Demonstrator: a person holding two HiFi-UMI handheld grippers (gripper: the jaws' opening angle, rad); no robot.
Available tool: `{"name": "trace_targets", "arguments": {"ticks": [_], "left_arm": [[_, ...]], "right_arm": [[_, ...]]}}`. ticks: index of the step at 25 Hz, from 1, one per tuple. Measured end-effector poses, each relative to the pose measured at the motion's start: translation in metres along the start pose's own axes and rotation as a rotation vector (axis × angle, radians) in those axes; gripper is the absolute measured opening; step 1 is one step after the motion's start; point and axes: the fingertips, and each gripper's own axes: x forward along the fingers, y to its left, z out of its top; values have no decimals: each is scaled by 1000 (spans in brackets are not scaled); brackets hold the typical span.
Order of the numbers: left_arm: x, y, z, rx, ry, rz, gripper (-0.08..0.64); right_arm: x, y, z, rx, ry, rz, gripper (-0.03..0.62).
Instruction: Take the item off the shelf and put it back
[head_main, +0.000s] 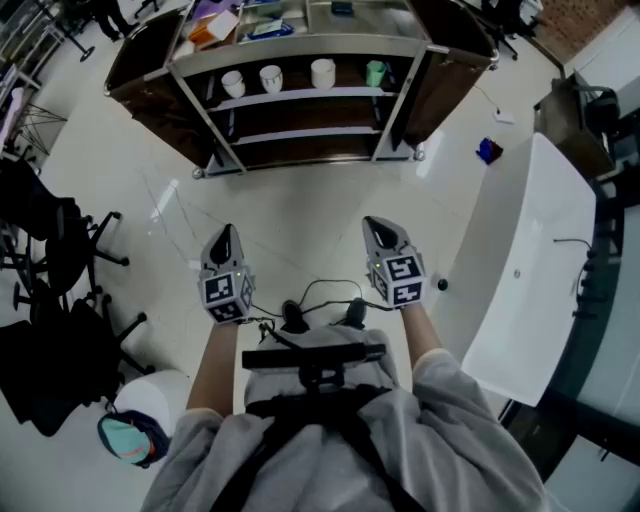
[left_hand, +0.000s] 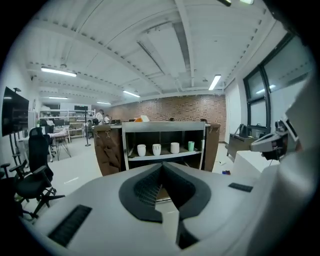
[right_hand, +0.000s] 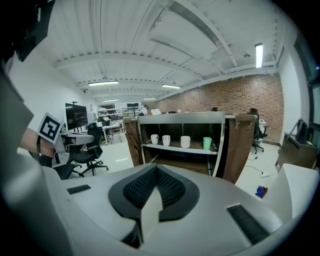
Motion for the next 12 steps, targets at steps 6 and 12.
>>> {"name": "trace_targets", "arguments": {"ticks": [6,12], "left_arm": [[3,12,-4,-7,-1,-40,6],[7,37,-3,7,1,-94,6]], "right_arm": [[11,14,1,-9,23,-27,9],[27,34,-2,44,18,-64,9]]}}
